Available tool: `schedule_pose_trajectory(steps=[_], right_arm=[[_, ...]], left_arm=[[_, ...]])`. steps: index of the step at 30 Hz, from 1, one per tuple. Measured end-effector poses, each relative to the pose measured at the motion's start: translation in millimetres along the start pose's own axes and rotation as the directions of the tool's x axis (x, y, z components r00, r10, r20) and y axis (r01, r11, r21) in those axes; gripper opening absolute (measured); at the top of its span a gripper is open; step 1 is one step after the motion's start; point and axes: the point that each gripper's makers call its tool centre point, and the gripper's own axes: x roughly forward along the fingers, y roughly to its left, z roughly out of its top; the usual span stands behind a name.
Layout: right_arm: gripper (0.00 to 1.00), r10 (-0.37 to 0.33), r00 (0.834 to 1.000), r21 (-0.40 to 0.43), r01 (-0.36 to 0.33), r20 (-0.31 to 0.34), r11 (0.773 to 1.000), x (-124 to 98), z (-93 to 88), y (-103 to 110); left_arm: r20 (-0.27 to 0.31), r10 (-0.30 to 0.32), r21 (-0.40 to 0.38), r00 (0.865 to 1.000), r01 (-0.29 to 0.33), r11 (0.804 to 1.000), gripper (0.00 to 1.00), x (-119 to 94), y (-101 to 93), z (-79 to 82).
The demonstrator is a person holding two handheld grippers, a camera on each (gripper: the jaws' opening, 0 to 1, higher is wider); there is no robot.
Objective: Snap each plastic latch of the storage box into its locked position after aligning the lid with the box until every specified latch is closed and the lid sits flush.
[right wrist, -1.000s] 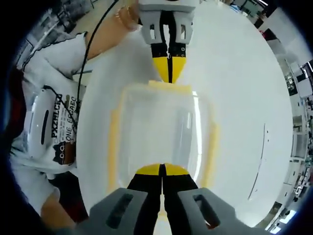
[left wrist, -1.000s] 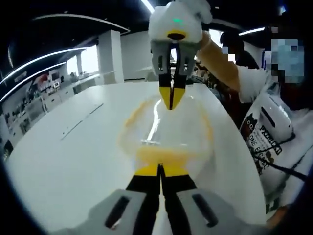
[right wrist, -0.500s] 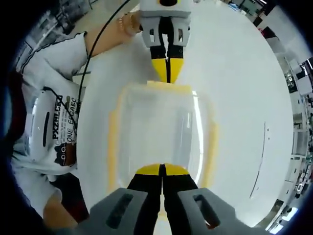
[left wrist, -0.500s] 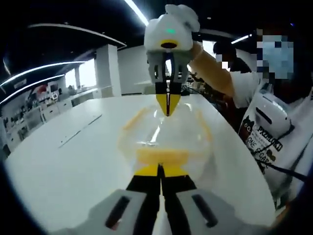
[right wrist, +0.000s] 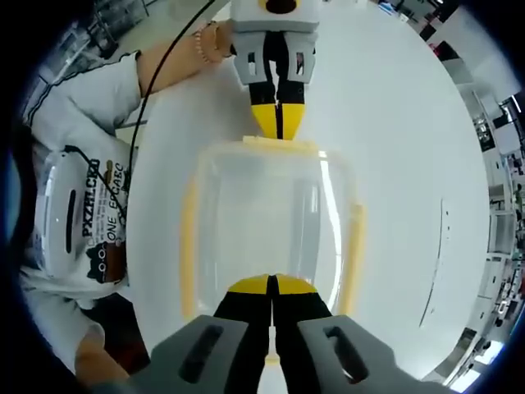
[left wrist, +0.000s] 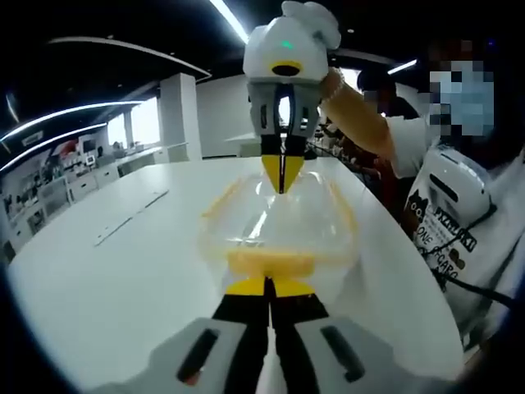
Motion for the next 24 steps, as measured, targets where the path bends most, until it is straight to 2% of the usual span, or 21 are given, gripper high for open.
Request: schedule_pose_trajectory(steps=[4,9,11,15,17,21,24], right_arm=[[0.00,-0.004,1.000,-0.005,0.004,-0.006,1.000,-2.0,0.1,-0.4],[0.00,-0.015,0.999,-0.034,0.014,-0.045,0.999,0.0,-1.0,-0.4],[0.00,-0.008,0.999,-0.031,0.006,-0.053,1.000,-0.1,-1.9,-2.3],[0.00,0.004,0.999,-0.024,-0.005,-0.044,1.000,0.8,-2.8,-2.4],[0.00,0.004,0.999,-0.021,-0.005,-0.039,1.000,1.6,-2.0,-2.1],[0.00,0.001,1.000,-0.014,-0.002,-0.029,1.000,2.5,-0.4,-1.9],[0.00,0.002,1.000,-0.004,-0.002,-0.017,1.000,2.8,0.0,-3.2]], left_arm=[[0.004,-0.003,-0.012,1.000,0.003,1.000,0.00,-2.9,9.0,-2.3],[0.007,-0.002,-0.029,1.000,0.002,1.000,0.00,-10.3,16.8,-2.5],[-0.010,0.008,-0.017,1.000,-0.008,1.000,0.00,-9.5,16.0,-4.1],[-0.009,0.016,-0.009,1.000,-0.016,1.000,0.00,-8.9,8.6,-4.9],[0.009,0.021,-0.042,1.000,-0.021,0.999,0.00,-11.6,15.1,-4.9],[0.034,0.020,-0.059,0.999,-0.018,0.998,0.00,-13.0,16.0,-5.3],[0.024,0.025,-0.067,0.999,-0.023,0.997,0.00,-14.0,18.9,-7.6]])
